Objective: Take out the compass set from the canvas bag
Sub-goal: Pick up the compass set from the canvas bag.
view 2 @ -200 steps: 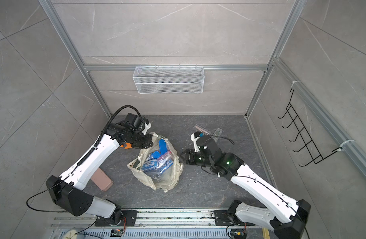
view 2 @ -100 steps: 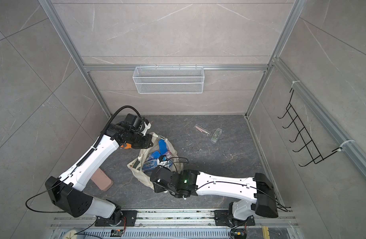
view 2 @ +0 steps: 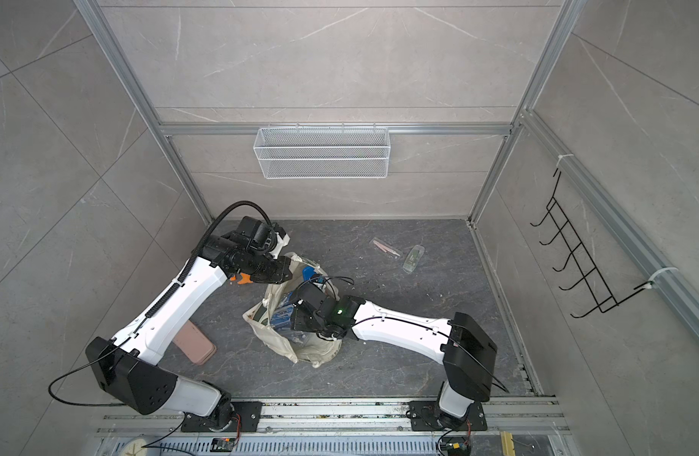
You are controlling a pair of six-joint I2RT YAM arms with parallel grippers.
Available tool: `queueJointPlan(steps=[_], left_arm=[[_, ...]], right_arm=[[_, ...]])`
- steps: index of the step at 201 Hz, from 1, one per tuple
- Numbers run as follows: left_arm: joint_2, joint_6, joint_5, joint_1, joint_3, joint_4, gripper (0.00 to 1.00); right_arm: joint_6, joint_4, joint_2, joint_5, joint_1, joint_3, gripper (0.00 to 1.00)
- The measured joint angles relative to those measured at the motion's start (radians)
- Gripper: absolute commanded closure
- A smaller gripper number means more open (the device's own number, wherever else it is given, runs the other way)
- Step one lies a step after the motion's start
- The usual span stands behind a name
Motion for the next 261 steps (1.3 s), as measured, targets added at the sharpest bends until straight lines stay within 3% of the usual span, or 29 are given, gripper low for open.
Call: queueJointPlan(steps=[156,190,261], left_arm=[[-0.010,0.101,0.061,0.000,-0.011,-0.024,1.00],[-0.017,0.101,0.062,0.000,-0.022,-0.022,1.00],[-0.021,0.101,0.079,0.000,-0.033,-0.014,1.00]], right_arm=[[0.004,0.170,0.205,-0.169,-0.112,0.013,0.39],[0.008,0.217,0.217,-0.197,-0.120,0.013,0.43],[0.007,0.300,0.233,-0.231,-0.132,0.013,0.61]])
